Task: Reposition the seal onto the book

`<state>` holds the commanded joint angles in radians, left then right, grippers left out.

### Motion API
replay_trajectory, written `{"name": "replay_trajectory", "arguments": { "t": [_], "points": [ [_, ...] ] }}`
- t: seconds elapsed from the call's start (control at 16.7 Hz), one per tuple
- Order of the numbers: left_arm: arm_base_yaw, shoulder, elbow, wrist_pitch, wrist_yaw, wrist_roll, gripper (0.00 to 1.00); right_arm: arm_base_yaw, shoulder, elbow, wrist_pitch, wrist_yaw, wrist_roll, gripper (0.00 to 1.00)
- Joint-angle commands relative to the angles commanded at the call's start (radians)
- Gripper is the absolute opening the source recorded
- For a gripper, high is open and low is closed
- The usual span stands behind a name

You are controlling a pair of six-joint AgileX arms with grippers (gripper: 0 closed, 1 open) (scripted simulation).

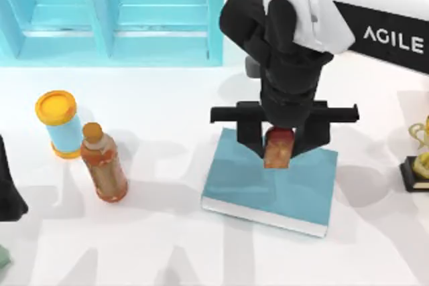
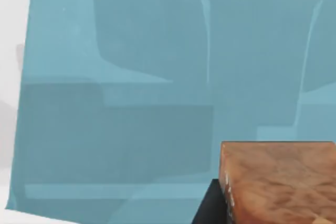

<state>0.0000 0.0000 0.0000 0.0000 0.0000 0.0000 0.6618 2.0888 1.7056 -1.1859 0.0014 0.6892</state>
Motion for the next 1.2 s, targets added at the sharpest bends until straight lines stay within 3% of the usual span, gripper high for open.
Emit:
{"name": "replay_trajectory", "arguments": {
  "t": [0.42, 1.2],
  "points": [
    [0.0, 0.0, 0.0, 0.0, 0.0, 0.0, 1.0, 0.004, -0.005, 0.012, -0.017, 0.002, -0.001, 0.0],
    [0.0, 0.0, 0.0, 0.0, 0.0, 0.0, 1.0, 0.004, -0.005, 0.012, -0.017, 0.002, -0.001, 0.98]
  ]
}}
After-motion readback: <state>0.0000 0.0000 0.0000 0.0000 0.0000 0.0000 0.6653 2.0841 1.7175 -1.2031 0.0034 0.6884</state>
